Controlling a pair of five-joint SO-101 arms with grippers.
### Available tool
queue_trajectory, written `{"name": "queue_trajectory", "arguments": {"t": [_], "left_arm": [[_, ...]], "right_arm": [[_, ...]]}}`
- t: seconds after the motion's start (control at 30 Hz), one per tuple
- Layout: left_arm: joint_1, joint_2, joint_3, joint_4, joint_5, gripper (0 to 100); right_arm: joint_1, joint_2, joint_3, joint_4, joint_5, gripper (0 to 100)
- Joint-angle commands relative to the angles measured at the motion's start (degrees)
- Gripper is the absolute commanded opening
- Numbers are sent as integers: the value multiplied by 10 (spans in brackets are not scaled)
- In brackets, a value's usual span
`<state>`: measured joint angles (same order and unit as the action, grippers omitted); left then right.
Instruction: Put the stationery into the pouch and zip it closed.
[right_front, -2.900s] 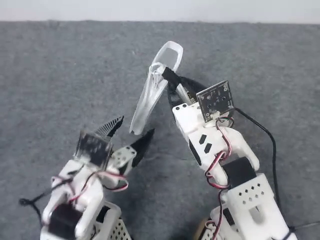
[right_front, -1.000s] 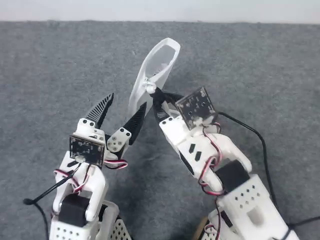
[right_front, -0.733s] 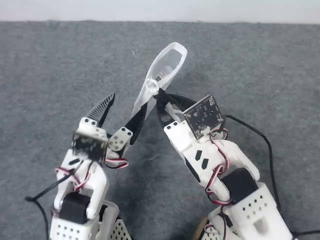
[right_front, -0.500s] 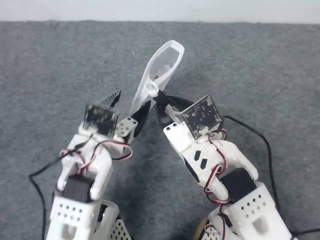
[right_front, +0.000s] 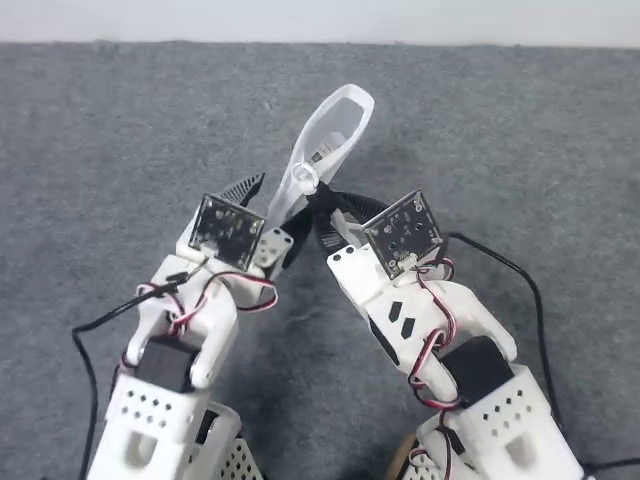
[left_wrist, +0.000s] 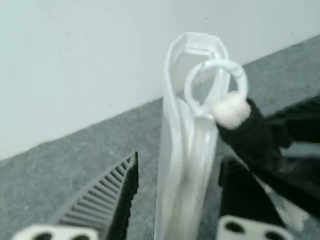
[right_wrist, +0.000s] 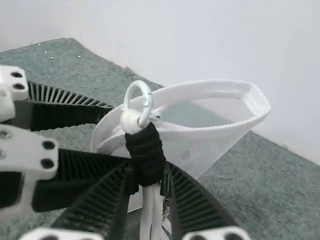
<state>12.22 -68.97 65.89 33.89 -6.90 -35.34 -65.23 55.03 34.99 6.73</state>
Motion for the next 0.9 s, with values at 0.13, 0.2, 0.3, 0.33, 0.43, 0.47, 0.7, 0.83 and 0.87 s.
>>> {"name": "queue_trajectory", "arguments": {"t": [0.13,0.2,0.3,0.33,0.43,0.47,0.7,0.83,0.87], "left_arm": [[5,57,-78,-18,-4,183],[6,55,-77,-18,-4,146],[21,55,-73,-15,-13,70],[28,55,-73,-14,-27,43],[36,55,-76,18,-65,8],[36,52,-76,26,-66,9],[31,-11,-88,90,-68,9],[31,-48,-110,160,-77,9],[31,-55,-113,173,-89,9]], "right_arm": [[3,-22,-7,2,6,6],[3,-22,-7,2,6,6],[3,-22,-7,2,6,6],[3,-22,-7,2,6,6],[6,-22,-7,2,6,6],[6,-22,-7,2,6,6],[7,-27,-7,2,4,6],[7,-29,-7,2,-18,6],[7,-29,-7,2,-19,6]]}}
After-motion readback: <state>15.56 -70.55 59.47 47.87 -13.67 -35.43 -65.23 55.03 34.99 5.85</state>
